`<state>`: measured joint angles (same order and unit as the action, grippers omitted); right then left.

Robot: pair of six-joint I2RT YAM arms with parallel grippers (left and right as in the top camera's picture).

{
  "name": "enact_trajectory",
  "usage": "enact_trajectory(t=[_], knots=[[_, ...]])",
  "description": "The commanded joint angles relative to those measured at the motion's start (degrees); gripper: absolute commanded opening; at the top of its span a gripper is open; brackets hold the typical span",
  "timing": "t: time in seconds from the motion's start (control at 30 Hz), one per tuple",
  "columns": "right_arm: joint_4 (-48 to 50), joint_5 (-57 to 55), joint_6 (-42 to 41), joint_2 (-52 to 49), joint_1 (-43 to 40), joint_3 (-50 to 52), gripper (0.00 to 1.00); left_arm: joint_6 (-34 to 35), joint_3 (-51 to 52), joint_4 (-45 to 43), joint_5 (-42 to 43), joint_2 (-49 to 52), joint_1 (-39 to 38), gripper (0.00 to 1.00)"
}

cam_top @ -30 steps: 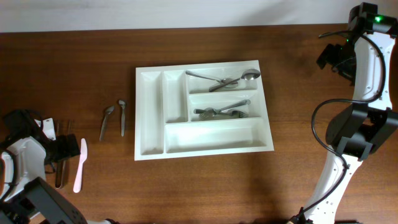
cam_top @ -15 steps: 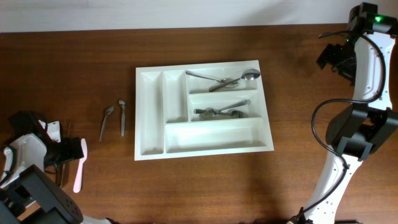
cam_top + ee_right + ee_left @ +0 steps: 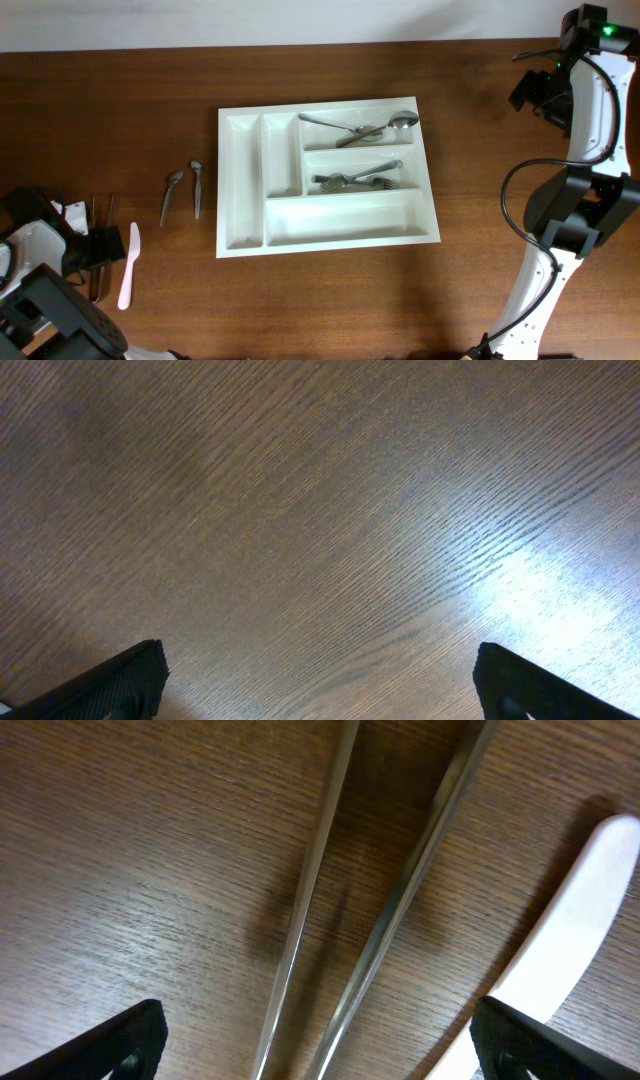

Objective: Pack container

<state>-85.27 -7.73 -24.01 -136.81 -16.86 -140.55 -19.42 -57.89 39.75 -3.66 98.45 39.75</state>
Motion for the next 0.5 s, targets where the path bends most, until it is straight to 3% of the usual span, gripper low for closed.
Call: enact_trajectory(t=[0.0, 0.47], knots=[[0.1, -1.1, -0.2, 1.4, -0.1, 0.1, 0.99, -1.3, -0.5, -0.3, 2.4, 1.1, 0.8, 0.99], [0.1, -1.1, -0.2, 1.4, -0.1, 0.1, 0.99, -1.4, -0.5, -1.6, 3.0, 3.6, 3.0, 0.99]])
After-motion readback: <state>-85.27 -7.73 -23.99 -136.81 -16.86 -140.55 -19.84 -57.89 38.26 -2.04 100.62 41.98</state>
